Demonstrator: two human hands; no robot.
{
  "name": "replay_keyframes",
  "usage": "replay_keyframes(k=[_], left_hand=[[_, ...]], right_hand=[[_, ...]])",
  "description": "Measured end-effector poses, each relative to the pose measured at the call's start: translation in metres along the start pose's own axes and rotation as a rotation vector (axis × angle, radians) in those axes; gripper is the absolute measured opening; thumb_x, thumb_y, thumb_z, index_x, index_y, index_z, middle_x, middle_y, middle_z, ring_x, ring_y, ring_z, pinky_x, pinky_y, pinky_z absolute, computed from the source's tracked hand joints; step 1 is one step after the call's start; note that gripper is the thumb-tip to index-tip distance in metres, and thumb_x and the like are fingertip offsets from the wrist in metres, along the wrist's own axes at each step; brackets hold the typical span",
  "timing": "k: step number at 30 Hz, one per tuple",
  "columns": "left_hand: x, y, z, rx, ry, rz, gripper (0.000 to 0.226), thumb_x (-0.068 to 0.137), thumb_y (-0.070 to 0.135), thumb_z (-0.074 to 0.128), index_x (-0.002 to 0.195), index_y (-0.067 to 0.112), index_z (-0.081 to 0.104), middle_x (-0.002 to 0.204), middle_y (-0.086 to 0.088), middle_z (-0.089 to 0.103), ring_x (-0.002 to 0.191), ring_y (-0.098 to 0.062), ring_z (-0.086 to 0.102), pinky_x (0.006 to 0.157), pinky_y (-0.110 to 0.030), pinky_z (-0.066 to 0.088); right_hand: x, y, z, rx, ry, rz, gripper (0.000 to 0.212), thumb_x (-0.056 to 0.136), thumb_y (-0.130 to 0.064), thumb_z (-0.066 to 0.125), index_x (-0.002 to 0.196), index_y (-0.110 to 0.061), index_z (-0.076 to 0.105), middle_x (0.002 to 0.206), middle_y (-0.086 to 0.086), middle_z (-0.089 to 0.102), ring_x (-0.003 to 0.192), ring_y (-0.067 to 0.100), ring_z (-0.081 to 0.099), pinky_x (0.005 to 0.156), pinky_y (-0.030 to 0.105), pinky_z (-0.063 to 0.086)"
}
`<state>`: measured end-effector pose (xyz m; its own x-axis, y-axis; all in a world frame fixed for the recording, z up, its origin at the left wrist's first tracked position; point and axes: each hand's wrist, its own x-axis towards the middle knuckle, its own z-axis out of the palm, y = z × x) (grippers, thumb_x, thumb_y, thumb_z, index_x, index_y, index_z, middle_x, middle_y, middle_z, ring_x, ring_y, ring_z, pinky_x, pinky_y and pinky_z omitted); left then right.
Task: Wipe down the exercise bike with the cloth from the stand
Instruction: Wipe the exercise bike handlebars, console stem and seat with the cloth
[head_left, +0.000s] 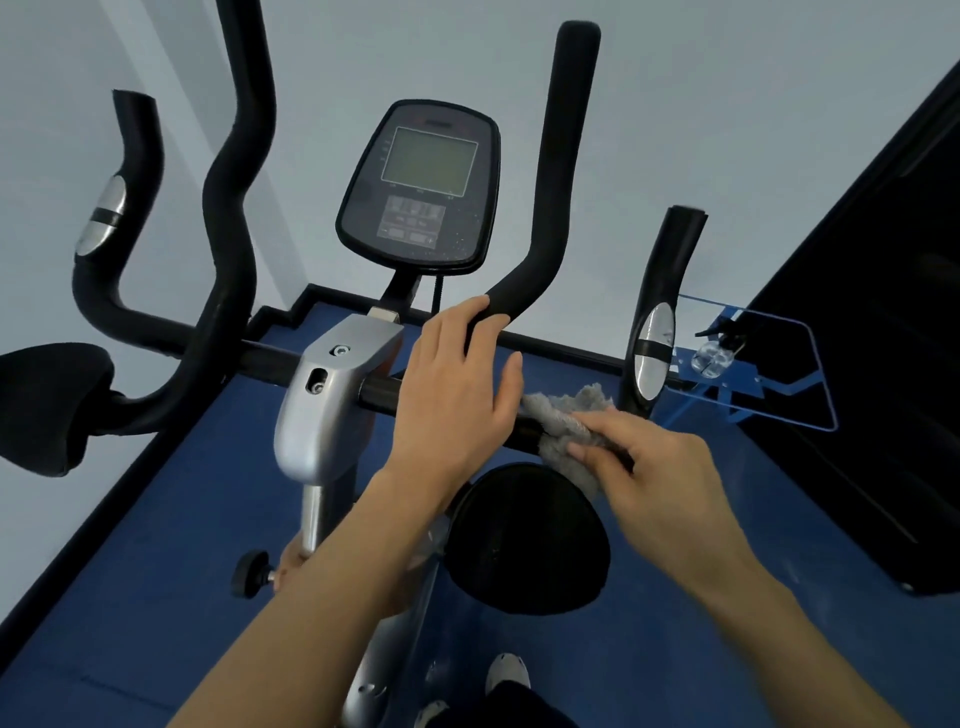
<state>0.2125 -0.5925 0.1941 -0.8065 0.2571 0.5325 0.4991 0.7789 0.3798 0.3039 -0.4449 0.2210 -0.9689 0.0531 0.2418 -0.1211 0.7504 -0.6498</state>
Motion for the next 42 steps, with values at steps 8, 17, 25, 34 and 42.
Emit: replay_keyframes(k=[8, 17, 25, 34, 42], left_hand=[[0.018, 0.003, 0.005, 0.249, -0.07, 0.201, 0.046, 0.09, 0.031, 0.04, 0.125, 0.004, 0.052, 0.134, -0.018, 0.048, 0.126, -0.032, 0.041, 0.107, -0.045, 0.033], [0.023, 0.003, 0.008, 0.22, -0.105, 0.198, 0.048, 0.091, 0.033, 0.038, 0.127, 0.004, 0.05, 0.137, -0.016, 0.045, 0.124, -0.03, 0.042, 0.105, -0.043, 0.035], [0.022, 0.003, 0.007, 0.195, -0.096, 0.2, 0.048, 0.091, 0.033, 0.038, 0.126, 0.003, 0.05, 0.138, -0.016, 0.044, 0.124, -0.03, 0.042, 0.104, -0.04, 0.032], [0.034, 0.009, 0.006, 0.301, -0.109, 0.279, 0.047, 0.09, 0.033, 0.036, 0.125, 0.004, 0.05, 0.132, -0.018, 0.048, 0.122, -0.032, 0.043, 0.105, -0.043, 0.033], [0.066, 0.011, 0.016, 0.284, -0.112, 0.294, 0.046, 0.091, 0.032, 0.037, 0.125, 0.004, 0.05, 0.13, -0.017, 0.05, 0.117, -0.03, 0.046, 0.103, -0.042, 0.035]], right_hand=[[0.02, 0.002, -0.032, 0.09, 0.441, 0.159, 0.023, 0.088, -0.017, 0.058, 0.11, -0.016, 0.065, 0.083, -0.009, 0.065, 0.073, -0.003, 0.059, 0.068, 0.003, 0.045], [0.007, 0.03, 0.013, -0.041, 0.229, 0.013, 0.03, 0.08, 0.004, 0.064, 0.104, -0.015, 0.069, 0.111, -0.002, 0.068, 0.113, 0.006, 0.055, 0.107, 0.016, 0.031], [0.001, 0.037, 0.02, -0.021, 0.386, -0.078, 0.029, 0.084, 0.002, 0.058, 0.111, -0.008, 0.064, 0.115, 0.001, 0.065, 0.117, 0.008, 0.051, 0.107, 0.032, 0.034], [-0.003, 0.033, 0.016, -0.045, 0.526, -0.082, 0.026, 0.084, -0.012, 0.059, 0.108, -0.005, 0.065, 0.107, 0.006, 0.069, 0.107, 0.011, 0.057, 0.093, 0.032, 0.047], [0.044, 0.029, -0.029, 0.154, 0.586, 0.182, 0.031, 0.088, -0.011, 0.06, 0.119, -0.009, 0.06, 0.12, 0.004, 0.064, 0.113, 0.015, 0.057, 0.096, 0.04, 0.047]])
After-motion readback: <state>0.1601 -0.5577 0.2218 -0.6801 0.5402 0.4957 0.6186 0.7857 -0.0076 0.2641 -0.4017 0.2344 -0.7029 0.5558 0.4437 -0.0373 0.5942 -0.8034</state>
